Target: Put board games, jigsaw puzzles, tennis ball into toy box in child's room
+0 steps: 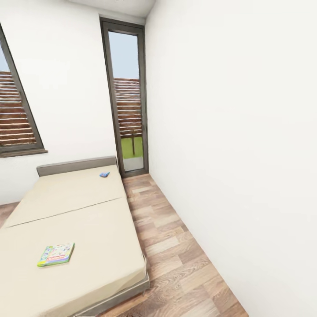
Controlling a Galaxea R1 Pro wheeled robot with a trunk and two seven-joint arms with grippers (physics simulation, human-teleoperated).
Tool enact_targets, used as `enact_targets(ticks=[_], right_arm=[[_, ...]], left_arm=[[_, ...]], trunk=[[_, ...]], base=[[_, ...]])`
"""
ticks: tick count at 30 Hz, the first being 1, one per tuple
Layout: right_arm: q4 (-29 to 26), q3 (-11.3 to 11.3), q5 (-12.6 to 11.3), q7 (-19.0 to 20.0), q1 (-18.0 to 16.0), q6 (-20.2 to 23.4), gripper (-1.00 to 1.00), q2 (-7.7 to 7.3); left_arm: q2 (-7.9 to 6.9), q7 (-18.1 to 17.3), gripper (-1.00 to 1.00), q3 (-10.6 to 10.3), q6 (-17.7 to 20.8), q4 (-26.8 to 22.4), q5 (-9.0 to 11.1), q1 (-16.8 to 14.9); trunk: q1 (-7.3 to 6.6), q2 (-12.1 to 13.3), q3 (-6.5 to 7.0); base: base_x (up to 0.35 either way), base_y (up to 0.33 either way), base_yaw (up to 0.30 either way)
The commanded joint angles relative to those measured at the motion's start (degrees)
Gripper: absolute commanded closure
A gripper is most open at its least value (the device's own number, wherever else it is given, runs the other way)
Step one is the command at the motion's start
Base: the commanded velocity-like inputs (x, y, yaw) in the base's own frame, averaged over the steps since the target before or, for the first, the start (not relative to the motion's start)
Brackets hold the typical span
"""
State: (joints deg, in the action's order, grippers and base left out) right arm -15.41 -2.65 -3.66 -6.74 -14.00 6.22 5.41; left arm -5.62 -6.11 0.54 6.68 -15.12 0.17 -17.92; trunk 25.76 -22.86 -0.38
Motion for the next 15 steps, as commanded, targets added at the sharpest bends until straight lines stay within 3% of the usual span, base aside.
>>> enact_targets(ticks=[1,15], right_arm=[[-0.15,-0.25,-0.39,-0.12,0.03,0.27,-1.0,0.04],[-0.15,-0.24,-0.39,-0.14,0.03,0.28,-1.0,0.04]], left_arm=[[0.0,-0.22,-1.0,0.07,0.35,-0.09,0.01,-0.01],[0.0,-0.22,-1.0,0.06,0.35,-0.09,0.01,-0.01]], trunk=[[0.02,-0.05,-0.04],[0.02,-0.05,-0.04]], base=[[0.0,0.0,0.292],[0.0,0.0,0.292]])
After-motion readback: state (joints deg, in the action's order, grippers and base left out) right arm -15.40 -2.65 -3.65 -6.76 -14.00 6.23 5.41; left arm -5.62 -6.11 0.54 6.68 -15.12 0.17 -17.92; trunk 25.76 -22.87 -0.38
